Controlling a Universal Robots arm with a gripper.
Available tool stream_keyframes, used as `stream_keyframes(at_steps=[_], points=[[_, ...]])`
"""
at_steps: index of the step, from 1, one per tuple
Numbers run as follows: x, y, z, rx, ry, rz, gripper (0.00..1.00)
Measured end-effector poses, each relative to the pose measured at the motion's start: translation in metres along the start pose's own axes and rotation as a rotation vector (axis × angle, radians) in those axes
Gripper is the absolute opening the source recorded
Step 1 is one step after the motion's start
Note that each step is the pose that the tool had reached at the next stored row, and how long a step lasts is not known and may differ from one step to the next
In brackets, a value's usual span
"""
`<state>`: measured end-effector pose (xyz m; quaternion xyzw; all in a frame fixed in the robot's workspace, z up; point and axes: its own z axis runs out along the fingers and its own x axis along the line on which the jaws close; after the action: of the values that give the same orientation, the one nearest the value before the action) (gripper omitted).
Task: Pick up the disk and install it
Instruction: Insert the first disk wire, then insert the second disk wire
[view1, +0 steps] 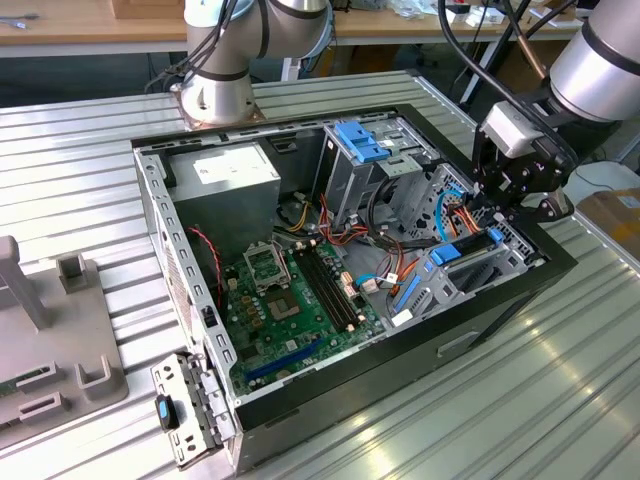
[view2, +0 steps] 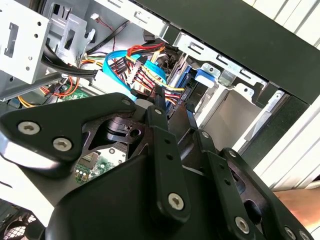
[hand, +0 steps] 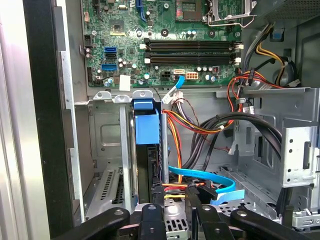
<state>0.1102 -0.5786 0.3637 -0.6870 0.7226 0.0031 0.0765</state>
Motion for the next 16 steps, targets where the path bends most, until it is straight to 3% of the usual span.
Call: stream_keyframes(at_steps=[4, 16], points=[[0.0003, 0.0044, -0.0004, 0.0000, 0.0009, 0.000, 0.31], [0.0003, 0.0066, -0.0006, 0.0000, 0.0008, 0.000, 0.31]])
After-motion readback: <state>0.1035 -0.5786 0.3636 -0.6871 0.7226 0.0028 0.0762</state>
